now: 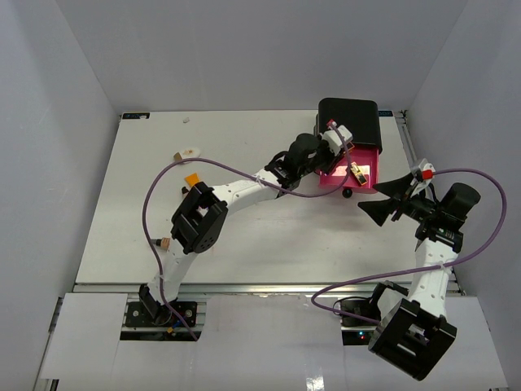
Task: Organize the makeup
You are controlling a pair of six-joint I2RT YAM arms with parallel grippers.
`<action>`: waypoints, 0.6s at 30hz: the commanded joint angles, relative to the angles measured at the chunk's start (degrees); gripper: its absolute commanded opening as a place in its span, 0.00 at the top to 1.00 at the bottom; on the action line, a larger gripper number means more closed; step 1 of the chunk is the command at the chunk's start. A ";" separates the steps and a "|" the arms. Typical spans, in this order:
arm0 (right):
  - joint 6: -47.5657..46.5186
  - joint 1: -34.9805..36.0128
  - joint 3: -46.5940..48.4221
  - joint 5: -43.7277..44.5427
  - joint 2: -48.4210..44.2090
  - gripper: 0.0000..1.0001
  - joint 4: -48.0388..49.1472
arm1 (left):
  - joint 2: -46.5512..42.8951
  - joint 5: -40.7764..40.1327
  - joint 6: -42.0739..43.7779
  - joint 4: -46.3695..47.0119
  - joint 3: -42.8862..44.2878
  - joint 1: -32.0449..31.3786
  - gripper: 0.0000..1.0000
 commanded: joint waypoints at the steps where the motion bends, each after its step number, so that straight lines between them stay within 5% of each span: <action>1: 0.47 -0.36 -0.18 -0.62 -0.01 0.07 2.51 | 0.59 -2.55 0.87 -1.69 2.52 -0.73 0.66; 11: 0.33 -0.49 -0.40 -0.75 0.04 0.07 2.60 | -0.73 -5.45 0.70 -3.69 2.43 -1.36 0.31; 18: -1.35 -0.62 -1.50 -3.82 -0.07 0.07 2.69 | -6.78 -3.66 -0.07 -5.32 0.54 -2.48 0.20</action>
